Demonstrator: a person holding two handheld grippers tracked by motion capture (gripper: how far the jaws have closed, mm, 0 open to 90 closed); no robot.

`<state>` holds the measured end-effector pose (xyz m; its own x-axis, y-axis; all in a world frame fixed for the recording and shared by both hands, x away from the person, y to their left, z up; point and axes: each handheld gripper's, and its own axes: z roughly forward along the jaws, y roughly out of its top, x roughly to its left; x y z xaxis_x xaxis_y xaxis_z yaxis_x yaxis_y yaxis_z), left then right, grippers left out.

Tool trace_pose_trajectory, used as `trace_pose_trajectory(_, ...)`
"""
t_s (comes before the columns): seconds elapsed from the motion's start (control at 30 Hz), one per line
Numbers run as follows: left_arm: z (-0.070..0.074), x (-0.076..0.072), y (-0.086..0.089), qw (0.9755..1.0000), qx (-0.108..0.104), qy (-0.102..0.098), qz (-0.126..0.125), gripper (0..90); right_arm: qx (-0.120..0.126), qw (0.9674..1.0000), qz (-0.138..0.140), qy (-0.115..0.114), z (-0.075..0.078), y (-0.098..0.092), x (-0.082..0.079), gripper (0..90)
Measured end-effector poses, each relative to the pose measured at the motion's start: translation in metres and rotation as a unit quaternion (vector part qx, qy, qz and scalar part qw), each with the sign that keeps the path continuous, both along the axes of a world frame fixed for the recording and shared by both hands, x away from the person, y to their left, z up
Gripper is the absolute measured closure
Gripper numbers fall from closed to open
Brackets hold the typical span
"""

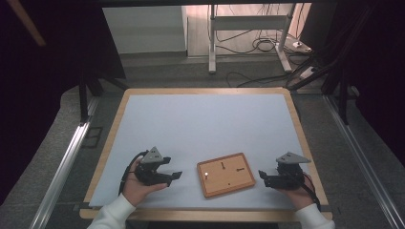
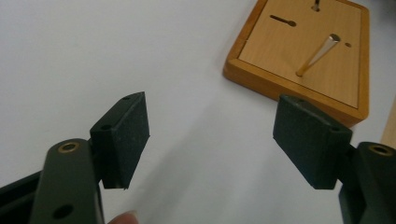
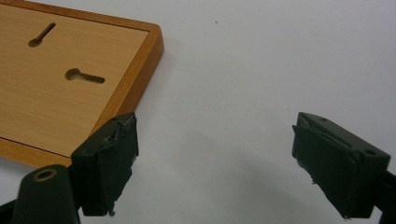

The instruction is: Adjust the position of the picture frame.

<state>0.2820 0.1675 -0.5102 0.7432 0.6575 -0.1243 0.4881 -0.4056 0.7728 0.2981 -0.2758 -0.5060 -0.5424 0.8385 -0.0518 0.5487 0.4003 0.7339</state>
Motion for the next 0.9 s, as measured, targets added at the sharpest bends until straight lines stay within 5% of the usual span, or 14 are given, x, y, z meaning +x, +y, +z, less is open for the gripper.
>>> trace_pose_trajectory(0.43, 0.000, -0.008, -0.025, 0.9990, 0.001, -0.003, -0.045, 26.3, -0.002, 1.0000, 0.000, -0.001, 0.000, 0.001, 0.000, 14.7)
trace_pose_trajectory(0.9, 0.000, -0.009, -0.056, 0.9979, 0.003, -0.008, -0.064, 26.9, -0.005, 1.0000, 0.000, -0.001, -0.001, 0.002, 0.000, 14.7)
